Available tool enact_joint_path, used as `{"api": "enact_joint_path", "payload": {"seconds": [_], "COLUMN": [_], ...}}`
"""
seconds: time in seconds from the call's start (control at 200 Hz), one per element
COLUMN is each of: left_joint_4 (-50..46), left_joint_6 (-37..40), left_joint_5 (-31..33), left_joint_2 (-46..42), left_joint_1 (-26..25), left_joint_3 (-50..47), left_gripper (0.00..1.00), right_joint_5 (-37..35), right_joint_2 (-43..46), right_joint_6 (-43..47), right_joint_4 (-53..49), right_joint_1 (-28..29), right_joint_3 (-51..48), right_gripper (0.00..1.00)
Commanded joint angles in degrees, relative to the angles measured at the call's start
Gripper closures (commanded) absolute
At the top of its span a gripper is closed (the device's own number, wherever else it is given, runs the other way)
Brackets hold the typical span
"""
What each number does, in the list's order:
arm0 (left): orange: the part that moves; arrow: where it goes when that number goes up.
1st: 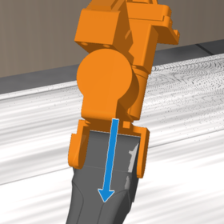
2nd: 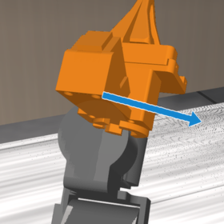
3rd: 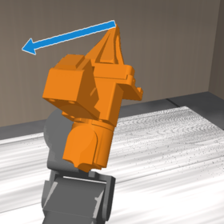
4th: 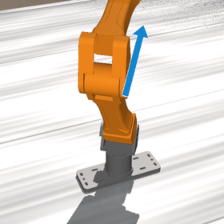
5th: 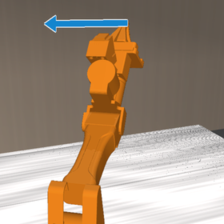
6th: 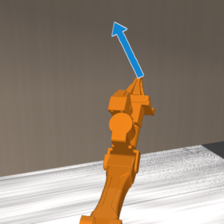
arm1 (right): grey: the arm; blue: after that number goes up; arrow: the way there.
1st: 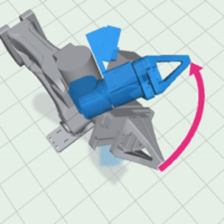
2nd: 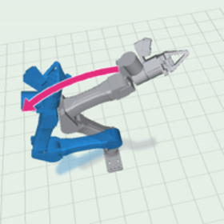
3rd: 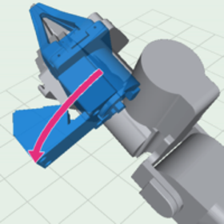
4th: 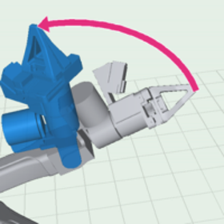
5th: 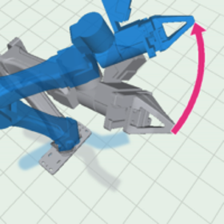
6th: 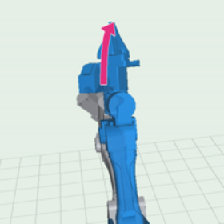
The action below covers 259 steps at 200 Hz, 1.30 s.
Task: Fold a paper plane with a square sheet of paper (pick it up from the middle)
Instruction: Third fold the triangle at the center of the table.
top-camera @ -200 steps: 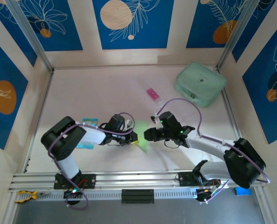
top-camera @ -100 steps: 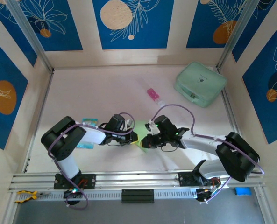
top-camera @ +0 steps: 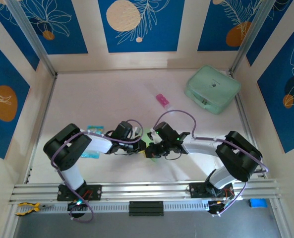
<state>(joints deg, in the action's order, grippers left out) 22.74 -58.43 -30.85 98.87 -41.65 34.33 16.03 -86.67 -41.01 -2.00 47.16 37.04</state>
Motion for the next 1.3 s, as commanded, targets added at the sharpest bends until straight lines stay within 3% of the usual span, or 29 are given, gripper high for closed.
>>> {"api": "enact_joint_path", "payload": {"seconds": [0.0,0.705,1.005,1.29], "left_joint_4": [-3.9,-4.6,-4.6,-4.4], "left_joint_6": [0.9,1.0,0.9,0.9], "left_joint_5": [1.7,1.8,2.1,2.0], "left_joint_2": [1.3,1.7,1.7,1.6], "left_joint_1": [-0.6,-0.6,-0.6,-0.7], "left_joint_3": [-0.2,0.1,0.0,0.0], "left_gripper": [0.95,0.96,0.96,0.96], "right_joint_5": [-0.5,0.3,6.8,6.3], "right_joint_2": [-1.4,1.3,3.4,9.1], "right_joint_6": [-0.3,-3.5,-7.9,-6.1], "right_joint_4": [-1.6,2.5,10.8,2.0], "right_joint_1": [0.3,-1.1,-3.0,-3.6], "right_joint_3": [0.0,-9.4,-16.0,-9.3], "right_gripper": [0.95,0.95,0.95,0.94]}}
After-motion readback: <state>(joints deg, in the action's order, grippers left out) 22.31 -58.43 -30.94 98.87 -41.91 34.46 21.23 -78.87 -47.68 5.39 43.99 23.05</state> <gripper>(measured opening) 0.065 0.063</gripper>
